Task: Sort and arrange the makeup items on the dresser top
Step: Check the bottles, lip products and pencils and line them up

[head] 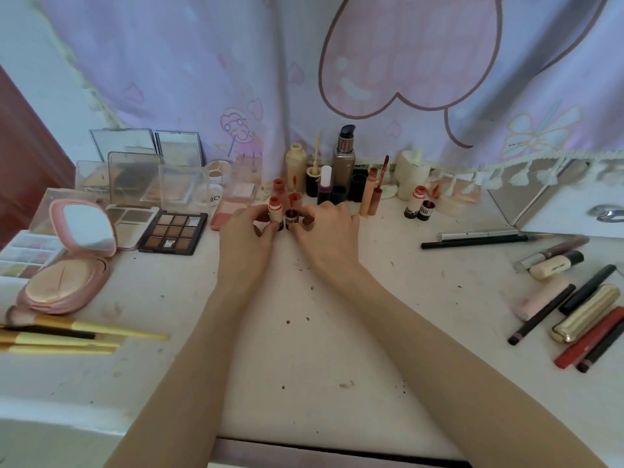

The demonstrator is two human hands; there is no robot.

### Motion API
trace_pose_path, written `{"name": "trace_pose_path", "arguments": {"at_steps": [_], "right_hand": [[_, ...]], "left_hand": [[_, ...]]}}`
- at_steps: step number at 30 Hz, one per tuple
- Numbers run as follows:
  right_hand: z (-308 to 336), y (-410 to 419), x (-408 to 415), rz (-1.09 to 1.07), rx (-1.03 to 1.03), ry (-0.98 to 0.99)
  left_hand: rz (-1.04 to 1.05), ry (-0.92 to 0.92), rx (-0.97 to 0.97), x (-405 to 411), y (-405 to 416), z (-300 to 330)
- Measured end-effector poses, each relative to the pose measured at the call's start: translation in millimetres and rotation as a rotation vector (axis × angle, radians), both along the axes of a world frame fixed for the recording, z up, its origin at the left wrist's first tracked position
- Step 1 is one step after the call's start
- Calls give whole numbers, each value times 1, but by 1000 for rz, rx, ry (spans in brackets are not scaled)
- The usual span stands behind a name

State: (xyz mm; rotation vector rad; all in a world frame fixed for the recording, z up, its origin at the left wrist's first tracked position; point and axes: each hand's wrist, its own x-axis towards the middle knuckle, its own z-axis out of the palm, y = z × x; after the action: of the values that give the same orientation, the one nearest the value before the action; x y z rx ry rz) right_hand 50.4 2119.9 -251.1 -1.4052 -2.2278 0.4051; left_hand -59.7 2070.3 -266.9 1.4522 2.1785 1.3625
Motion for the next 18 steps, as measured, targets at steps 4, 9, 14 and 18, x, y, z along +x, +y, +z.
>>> {"name": "trace_pose_path", "arguments": {"at_steps": [4, 9, 14, 18], "right_hand": [[2, -7, 15, 13, -32, 96], [15, -24, 61, 50, -80, 206], [25, -41, 133, 16, -56, 224], [27, -47, 194, -47, -4, 145]], "left_hand": [[53, 2, 24, 4, -9, 6], [128, 115, 82, 25, -28, 19], [-150, 224, 92, 80, -36, 27], [-432, 268, 5, 138, -37, 26]]}}
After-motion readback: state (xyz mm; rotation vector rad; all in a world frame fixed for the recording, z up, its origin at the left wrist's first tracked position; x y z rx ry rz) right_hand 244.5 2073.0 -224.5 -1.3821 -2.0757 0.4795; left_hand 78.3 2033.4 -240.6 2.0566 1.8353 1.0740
